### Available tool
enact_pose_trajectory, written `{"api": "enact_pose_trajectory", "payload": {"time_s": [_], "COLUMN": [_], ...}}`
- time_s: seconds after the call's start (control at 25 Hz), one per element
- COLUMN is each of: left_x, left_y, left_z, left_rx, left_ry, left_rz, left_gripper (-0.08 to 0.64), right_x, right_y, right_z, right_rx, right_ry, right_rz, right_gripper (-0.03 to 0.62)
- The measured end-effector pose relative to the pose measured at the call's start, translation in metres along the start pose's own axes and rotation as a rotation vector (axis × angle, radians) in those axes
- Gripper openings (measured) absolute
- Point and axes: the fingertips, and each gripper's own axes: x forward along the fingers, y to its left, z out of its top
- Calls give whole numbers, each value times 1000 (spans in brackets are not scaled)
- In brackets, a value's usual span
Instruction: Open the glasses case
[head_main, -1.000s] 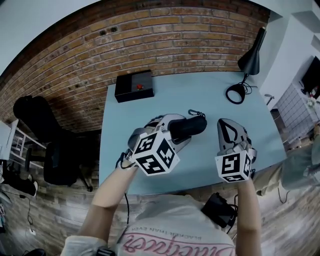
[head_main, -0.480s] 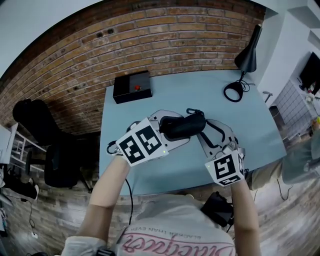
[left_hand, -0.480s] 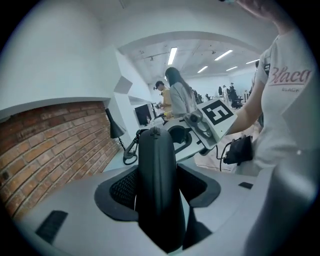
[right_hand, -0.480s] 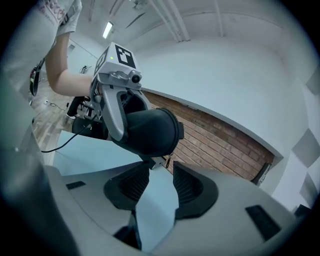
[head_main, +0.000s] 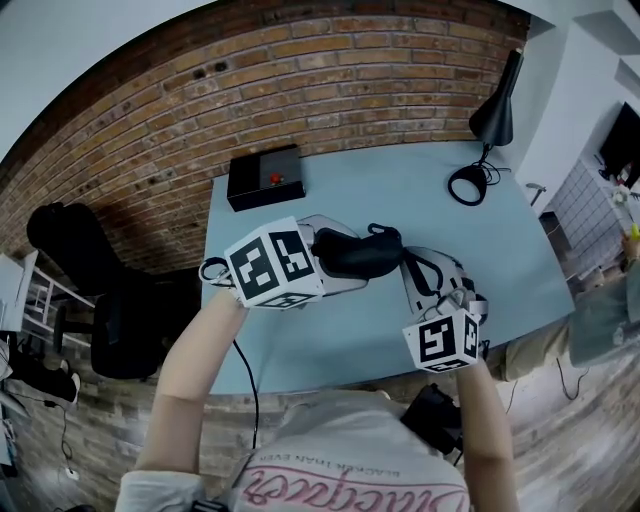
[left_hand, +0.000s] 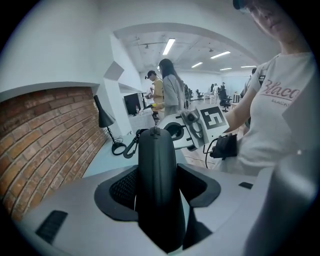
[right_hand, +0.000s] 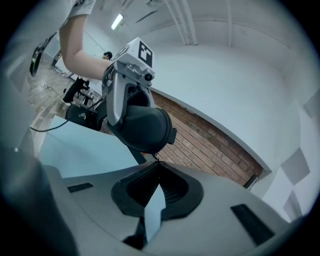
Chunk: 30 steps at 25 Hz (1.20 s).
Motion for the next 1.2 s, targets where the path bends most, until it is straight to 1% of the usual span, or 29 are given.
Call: {"api": "enact_pose_trajectory", "payload": {"time_s": [0.08,0.2,0.4,0.56,0.68,0.76,0.84,0.92,1.08,1.2], "left_x": [3,7,19,28,30,31,31,31,28,25], "left_y": [0,1,5,8,13,14,13,14,22,25], "left_z": [-2,-5,-17,-26,-25,-21,-15,-8,2,12], "left_rx": [-15,-26,-2,23,27,31,32,43,142,172], "left_ry": [16,46,143,217,231,213,159,97,26,-38], "left_rz": [-4,2,42,71,87,91,90,107,202,250], "left_gripper": [247,245,245,245,244,244,245,250,253,253], "right_x": [-1,-2,-4,-4,-3,-3,-4,-5,-5,-7], "right_y": [-1,-3,-11,-12,-16,-19,-22,-26,-33,-40], "right_z": [-3,-6,-3,4,5,6,5,6,10,11], "right_rx": [-74,-128,-179,-277,-354,-375,-345,-307,-263,-204], "right_ry": [17,39,48,51,67,76,74,65,56,47], "right_rz": [-29,-49,-66,-80,-96,-104,-104,-108,-119,-133], "right_gripper": [17,18,18,18,18,18,18,17,17,17]}}
